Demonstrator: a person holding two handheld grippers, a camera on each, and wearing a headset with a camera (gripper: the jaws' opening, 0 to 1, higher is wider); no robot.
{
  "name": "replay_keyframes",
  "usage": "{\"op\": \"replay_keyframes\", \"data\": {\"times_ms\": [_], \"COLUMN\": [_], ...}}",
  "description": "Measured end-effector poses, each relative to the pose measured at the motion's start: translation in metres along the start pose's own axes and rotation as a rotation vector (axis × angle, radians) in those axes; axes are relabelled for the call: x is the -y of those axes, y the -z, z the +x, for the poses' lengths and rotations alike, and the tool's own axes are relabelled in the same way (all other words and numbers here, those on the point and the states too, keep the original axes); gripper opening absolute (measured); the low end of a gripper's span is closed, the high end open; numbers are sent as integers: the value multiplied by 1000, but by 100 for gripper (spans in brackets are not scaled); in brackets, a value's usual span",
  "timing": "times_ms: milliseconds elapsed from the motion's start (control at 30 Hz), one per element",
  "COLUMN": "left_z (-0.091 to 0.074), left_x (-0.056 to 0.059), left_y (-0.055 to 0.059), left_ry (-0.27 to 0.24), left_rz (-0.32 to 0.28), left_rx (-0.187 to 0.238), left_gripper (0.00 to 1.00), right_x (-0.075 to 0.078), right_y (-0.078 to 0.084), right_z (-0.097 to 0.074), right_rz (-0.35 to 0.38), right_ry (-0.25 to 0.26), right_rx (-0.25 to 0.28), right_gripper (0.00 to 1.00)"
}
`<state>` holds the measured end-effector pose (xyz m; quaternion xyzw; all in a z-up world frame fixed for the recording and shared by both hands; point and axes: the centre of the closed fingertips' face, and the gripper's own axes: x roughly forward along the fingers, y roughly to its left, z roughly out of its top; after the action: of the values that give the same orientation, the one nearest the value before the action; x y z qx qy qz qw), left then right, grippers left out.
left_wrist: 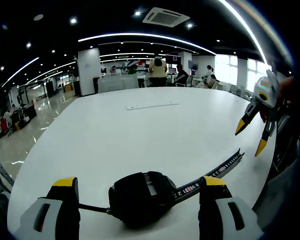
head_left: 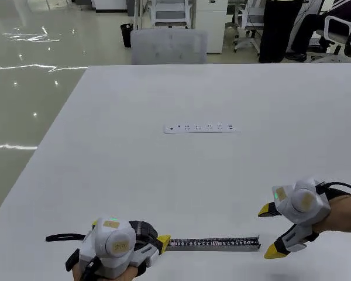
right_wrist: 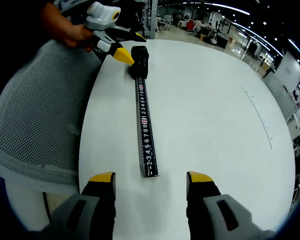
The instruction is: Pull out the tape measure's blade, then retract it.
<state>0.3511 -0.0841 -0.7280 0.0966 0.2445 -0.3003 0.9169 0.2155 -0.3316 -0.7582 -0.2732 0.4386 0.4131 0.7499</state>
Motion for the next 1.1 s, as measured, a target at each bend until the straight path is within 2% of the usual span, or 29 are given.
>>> {"op": "replay_keyframes", "data": {"times_ms": [267,400,467,533,600,667,833,1000,1100], "left_z": [3,4,3,3,3,3,3,3,3], "left_x": [-4,-2,-2,-3,-4,-3,-1,0,-1], "left_y": [7,5,5,4,3,6,5,6,6], "left_ry": [0,9,11,9,6,12,17,20,15], "left_rz": [-52,-52,-46,-47,-50,-65,-62,-67,-71], "left_rx": [-21,-9,-10,-6,-6,-20,-16,-20,-20], "left_gripper": [97,97,97,97,97,92,88,86,85], "right_x": [0,-3,-1,-2,0,1,-1,-5,-5], "right_y": [3,5,5,8,12,13,15,15,15], "right_z": [14,24,28,31,34,34,36,36,35], "right_rz": [-9,-6,22,8,-9,-15,-15,22,35], "right_ry": [-10,-21,-15,-22,-10,-12,-22,-44,-39], "right_rx": [-17,-27,-24,-30,-53,-59,-72,-60,-57], "right_gripper": [44,38,37,35,28,22,21,15,15]}}
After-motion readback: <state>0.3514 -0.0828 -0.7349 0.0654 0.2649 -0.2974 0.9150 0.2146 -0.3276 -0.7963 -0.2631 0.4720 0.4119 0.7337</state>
